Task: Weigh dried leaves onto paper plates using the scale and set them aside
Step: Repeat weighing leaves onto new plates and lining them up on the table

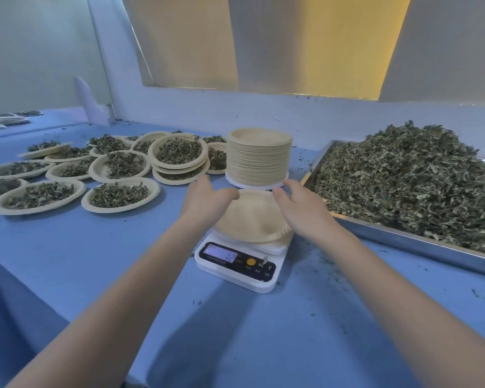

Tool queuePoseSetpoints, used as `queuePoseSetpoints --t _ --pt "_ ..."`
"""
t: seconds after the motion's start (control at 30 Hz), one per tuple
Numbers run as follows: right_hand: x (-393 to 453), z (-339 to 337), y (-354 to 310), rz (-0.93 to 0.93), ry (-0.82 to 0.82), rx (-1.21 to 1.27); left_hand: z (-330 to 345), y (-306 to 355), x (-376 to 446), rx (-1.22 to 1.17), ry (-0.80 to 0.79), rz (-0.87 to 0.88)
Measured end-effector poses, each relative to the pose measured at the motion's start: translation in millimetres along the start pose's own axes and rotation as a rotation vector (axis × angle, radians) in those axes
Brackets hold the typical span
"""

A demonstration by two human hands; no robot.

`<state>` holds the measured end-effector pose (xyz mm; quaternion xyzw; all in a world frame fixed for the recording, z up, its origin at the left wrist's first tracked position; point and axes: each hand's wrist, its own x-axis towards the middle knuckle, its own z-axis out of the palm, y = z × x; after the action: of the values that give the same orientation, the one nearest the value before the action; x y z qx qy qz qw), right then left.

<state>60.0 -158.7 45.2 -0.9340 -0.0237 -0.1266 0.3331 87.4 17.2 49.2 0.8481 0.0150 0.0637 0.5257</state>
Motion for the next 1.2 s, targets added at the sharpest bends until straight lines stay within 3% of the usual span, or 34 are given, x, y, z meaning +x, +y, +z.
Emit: queuePoseSetpoints --t 0.3,0.5,0.73,0.9,1.07,1.2 --pt "-0.8 -1.1 -7.9 -0.098 -0.053 -0.065 1.8 11.1 0.2 -0.049 -0.017 0.074" --pt "-4.3 -9.0 1.9 -0.178 -0.209 -0.026 9.1 13.0 -1.1 -0.013 -0.010 0.117" --pt "-11.6 -20.7 12.7 -0.250 -0.356 -0.220 21.3 23.0 -6.2 0.018 -0.010 0.168" --pt "-7.4 -33.2 16.9 -0.246 -0.309 -0.089 43.6 44.5 -16.1 0.078 0.038 0.306" --pt "-8.4 -66.3 41.0 -0.186 -0.172 0.145 120.2 89.2 -25.2 0.083 -0.125 0.361" --pt "-13.4 -104.1 93.8 0.004 -0.068 -0.023 179.7 105.7 -27.5 0.154 -0.254 0.318"
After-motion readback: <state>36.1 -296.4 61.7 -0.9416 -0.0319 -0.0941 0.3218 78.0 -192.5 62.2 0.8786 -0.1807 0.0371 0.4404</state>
